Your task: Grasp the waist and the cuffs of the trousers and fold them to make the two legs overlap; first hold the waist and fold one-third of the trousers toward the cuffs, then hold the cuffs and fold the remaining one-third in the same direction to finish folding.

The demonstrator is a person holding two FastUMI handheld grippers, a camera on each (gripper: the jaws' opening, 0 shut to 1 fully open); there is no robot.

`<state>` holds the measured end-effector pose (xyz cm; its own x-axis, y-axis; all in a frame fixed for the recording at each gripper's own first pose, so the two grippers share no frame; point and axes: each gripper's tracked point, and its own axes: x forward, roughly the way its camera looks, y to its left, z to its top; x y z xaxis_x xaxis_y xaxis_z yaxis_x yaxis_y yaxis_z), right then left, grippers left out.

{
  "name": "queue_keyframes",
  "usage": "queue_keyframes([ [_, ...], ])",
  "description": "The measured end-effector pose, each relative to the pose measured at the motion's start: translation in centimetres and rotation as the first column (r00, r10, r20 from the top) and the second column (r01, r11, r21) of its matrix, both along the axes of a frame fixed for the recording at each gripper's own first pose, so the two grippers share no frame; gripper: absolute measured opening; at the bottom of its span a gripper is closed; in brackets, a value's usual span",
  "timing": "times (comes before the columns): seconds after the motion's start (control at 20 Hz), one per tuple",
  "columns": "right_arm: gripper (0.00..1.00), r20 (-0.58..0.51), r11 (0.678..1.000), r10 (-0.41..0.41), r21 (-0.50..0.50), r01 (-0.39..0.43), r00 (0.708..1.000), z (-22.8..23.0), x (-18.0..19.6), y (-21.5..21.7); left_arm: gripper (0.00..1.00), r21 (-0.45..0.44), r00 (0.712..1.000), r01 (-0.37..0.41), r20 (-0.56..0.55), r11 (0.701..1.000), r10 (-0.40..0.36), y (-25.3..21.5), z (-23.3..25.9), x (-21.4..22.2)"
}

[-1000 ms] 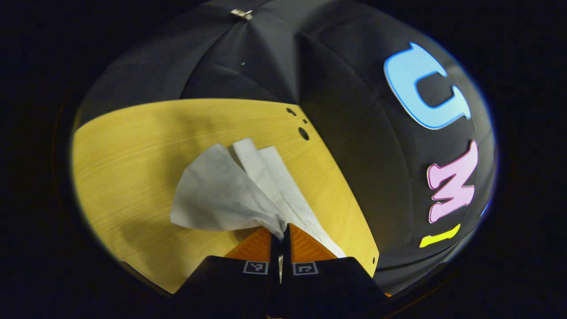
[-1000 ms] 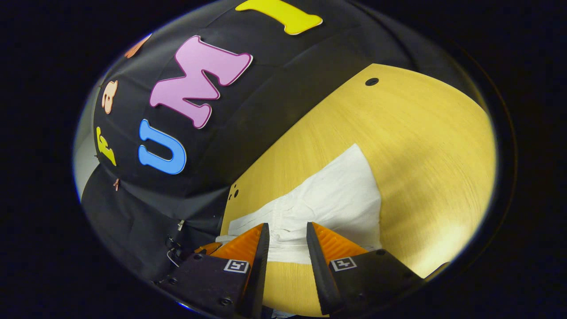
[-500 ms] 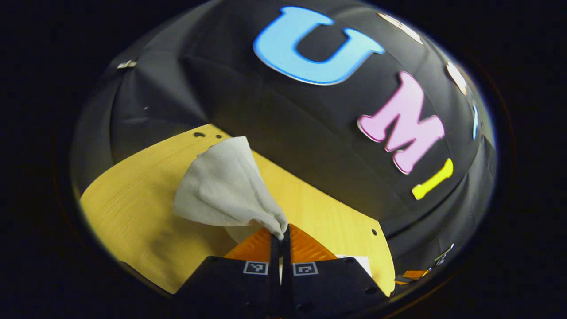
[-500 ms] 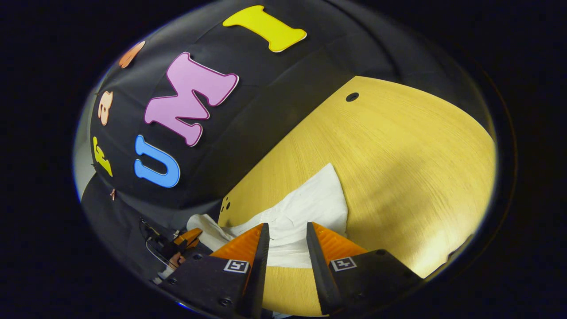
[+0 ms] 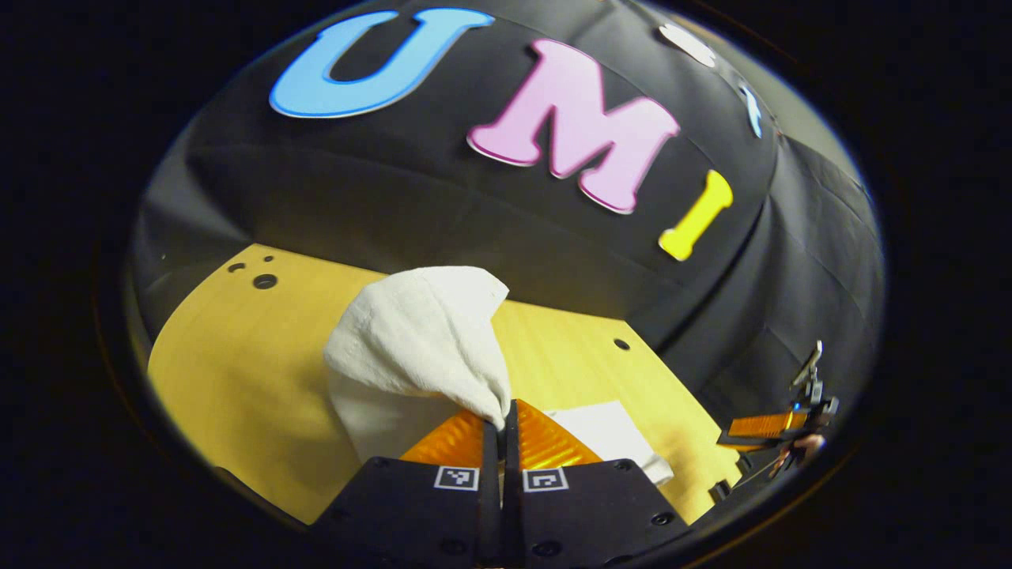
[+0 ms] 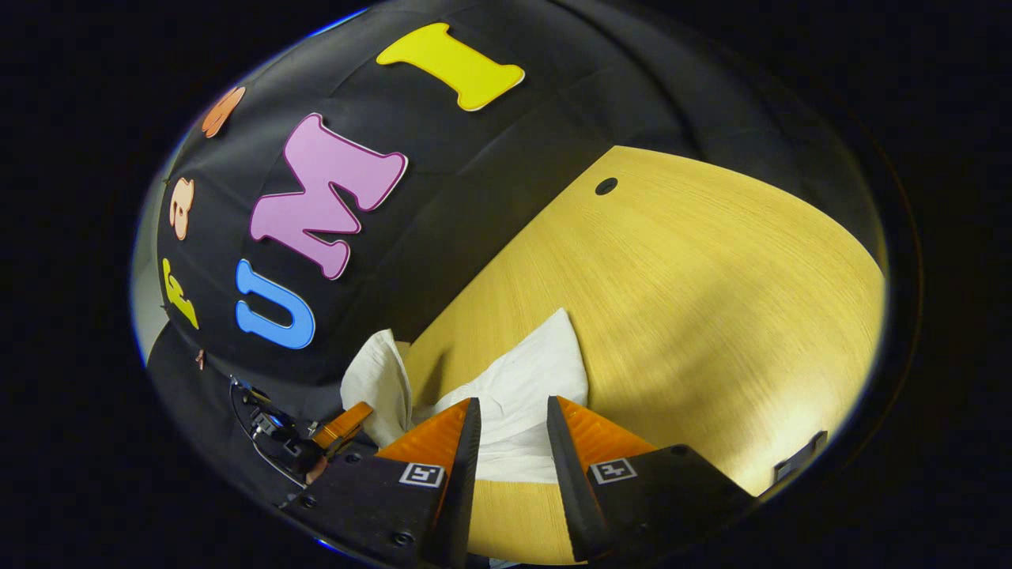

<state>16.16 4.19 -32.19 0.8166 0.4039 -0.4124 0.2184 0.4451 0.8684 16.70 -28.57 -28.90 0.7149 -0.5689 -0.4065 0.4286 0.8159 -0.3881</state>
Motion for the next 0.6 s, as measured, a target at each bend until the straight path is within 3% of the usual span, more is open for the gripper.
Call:
queue_keyframes([
  [0.2, 0.52, -0.005, 0.999, -0.04, 0.004, 0.04, 0.999, -0.5, 0.2, -3.3, 0.06, 0.115, 0.983, 0.181, 0.014, 0.977, -0.184, -3.9, -3.4, -4.5],
  [0.45, 0.52, -0.003, 1.0, -0.023, 0.017, 0.023, 1.0, -1.0, 1.2, -4.7, 0.08, 0.289, 0.936, 0.341, -0.015, 0.895, -0.351, -6.7, -8.6, -8.9],
  [0.5, 0.52, -0.003, 0.999, -0.02, 0.025, 0.02, 1.0, -1.0, 1.5, -4.9, 0.12, 0.314, 0.928, 0.361, -0.025, 0.878, -0.373, -7.4, -9.4, -9.6],
  [0.6, 0.52, -0.004, 0.999, -0.01, 0.041, 0.01, 1.0, -1.3, 1.9, -5.0, 0.45, 0.329, 0.907, 0.41, -0.052, 0.851, -0.417, -8.4, -10.0, -11.3],
])
